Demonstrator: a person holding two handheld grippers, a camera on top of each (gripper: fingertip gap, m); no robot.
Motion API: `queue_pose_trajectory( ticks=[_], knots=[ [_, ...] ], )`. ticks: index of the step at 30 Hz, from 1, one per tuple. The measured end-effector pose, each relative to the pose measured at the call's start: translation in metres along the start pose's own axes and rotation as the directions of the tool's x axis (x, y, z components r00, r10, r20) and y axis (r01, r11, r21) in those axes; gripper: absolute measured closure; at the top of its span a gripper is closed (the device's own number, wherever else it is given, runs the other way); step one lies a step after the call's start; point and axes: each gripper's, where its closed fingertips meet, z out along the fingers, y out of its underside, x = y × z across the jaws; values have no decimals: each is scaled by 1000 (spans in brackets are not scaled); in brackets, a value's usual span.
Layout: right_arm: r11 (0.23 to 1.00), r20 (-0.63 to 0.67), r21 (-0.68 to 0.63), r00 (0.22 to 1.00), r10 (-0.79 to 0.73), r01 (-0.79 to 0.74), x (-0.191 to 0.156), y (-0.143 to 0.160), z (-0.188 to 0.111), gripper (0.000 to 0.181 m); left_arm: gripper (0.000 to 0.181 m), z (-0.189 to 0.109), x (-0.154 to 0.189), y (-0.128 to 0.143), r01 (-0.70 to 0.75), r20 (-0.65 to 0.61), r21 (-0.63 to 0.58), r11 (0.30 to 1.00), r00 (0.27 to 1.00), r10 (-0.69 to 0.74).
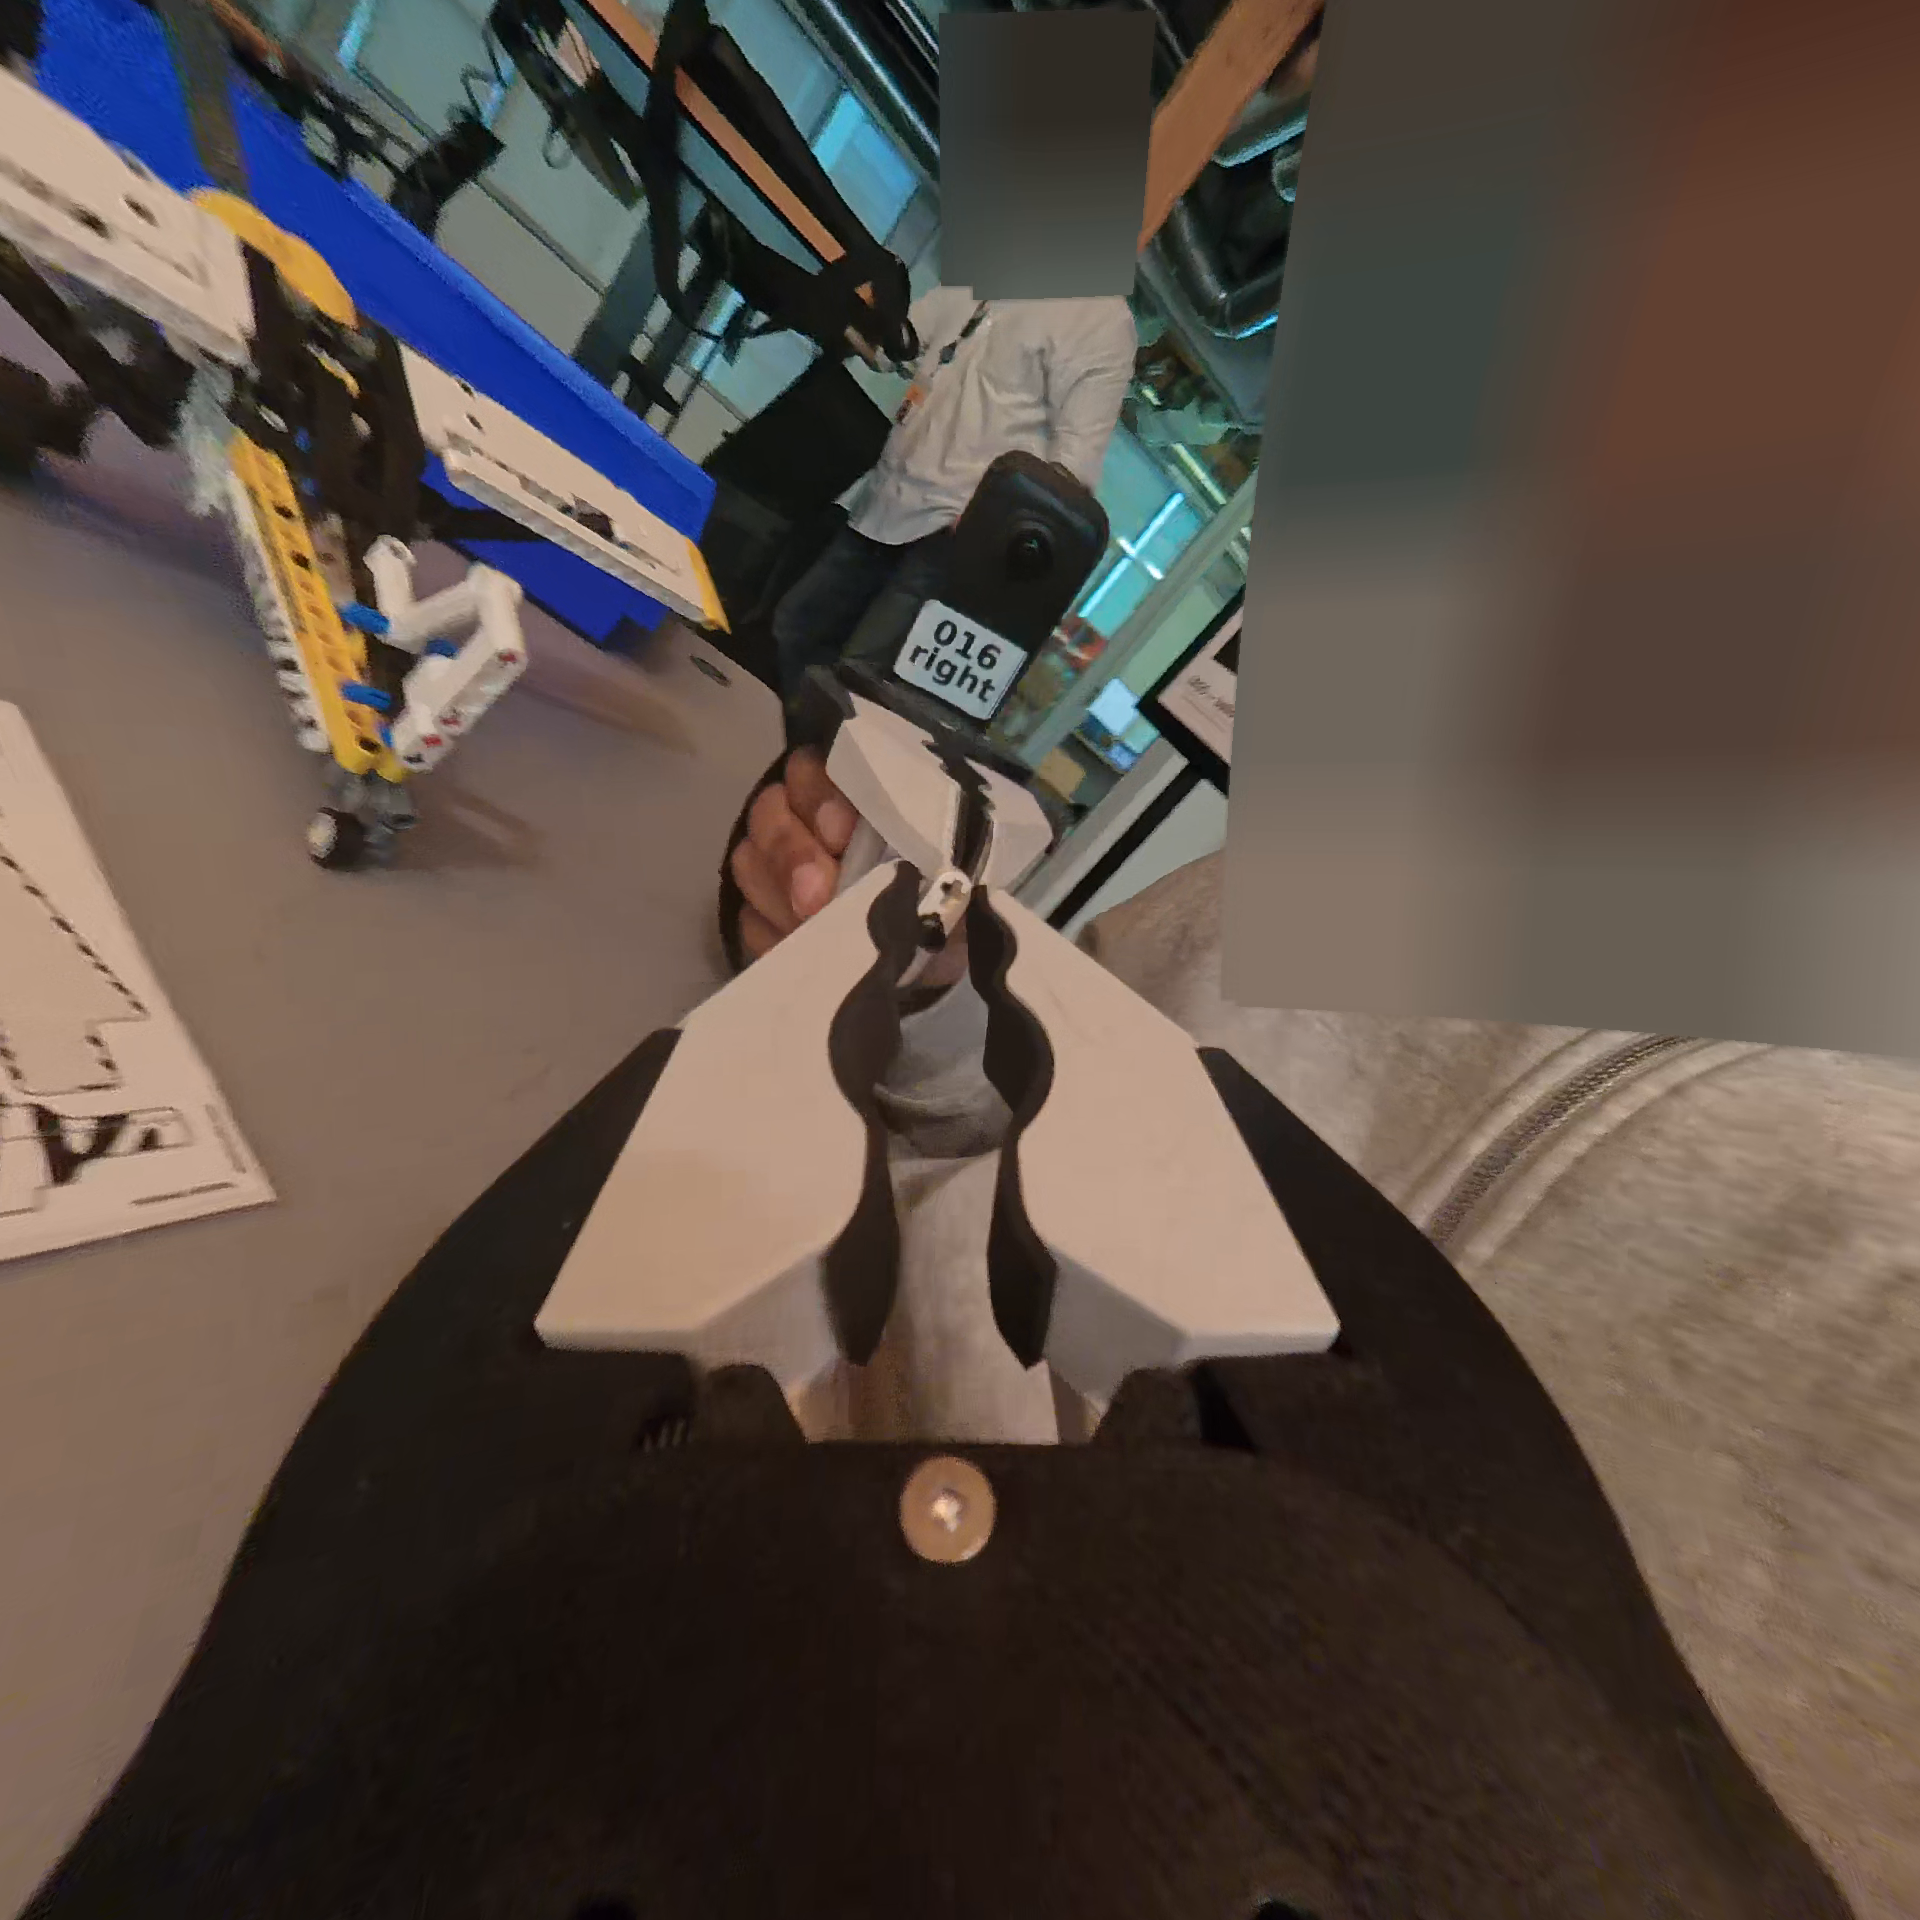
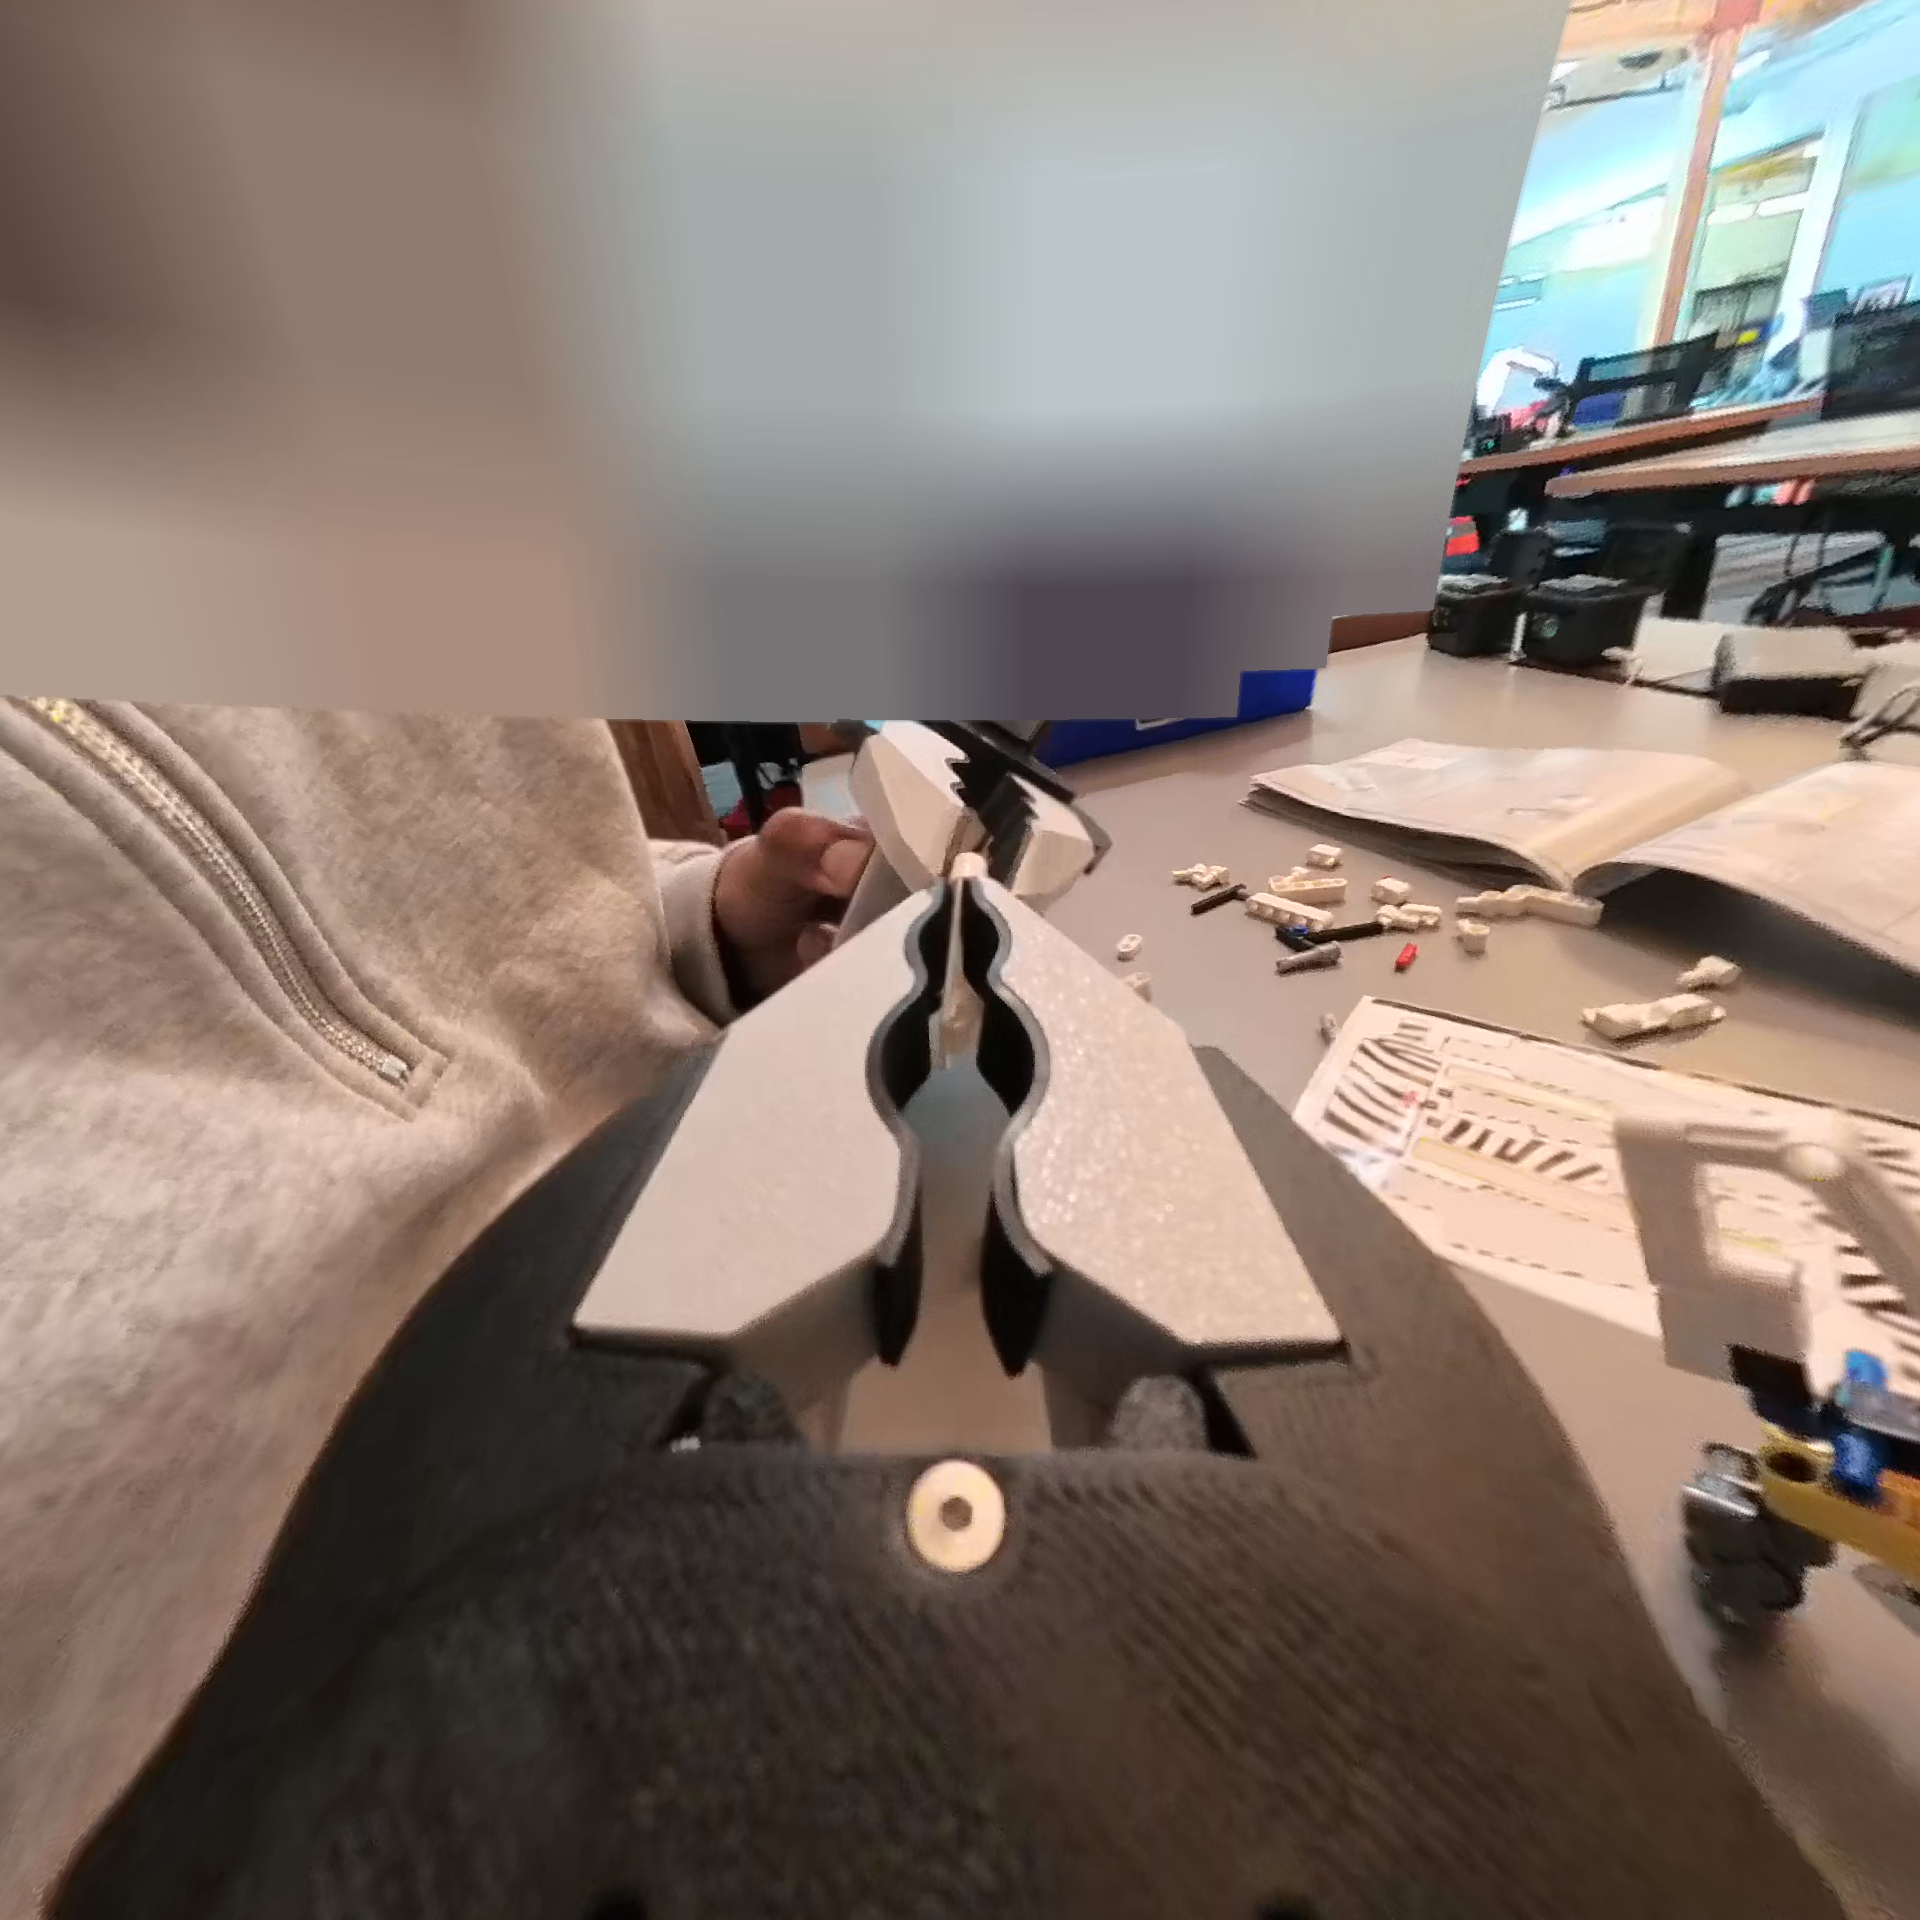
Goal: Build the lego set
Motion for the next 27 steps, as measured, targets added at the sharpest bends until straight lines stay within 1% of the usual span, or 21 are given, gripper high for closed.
queue_pose_trajectory(
  ticks=[4,9,12,16,19,24,27],
  knots=[
    [994,46,36,994,100,-102,0,-4,1,181,169,-1,1,-2,-49,23,1,999,999,49],
    [990,28,0,990,141,-141,4,1,4,181,173,-5,-3,-1,-40,54,-20,999,998,41],
    [987,24,-14,987,157,-157,5,3,5,181,174,-7,-5,1,-54,92,-56,997,994,59],
    [988,17,-36,988,153,-152,4,6,7,181,174,-9,-7,4,-76,134,-110,991,987,90],
    [989,14,-36,990,143,-142,3,5,7,181,174,-9,-6,3,-78,141,-107,991,986,93],
    [999,-37,-43,999,11,-13,3,6,5,181,174,-7,-5,2,64,76,-41,997,995,-61],
    [999,-37,-40,999,-15,14,1,4,4,181,174,-5,-4,2,81,59,-31,996,995,-79]
  ],
)
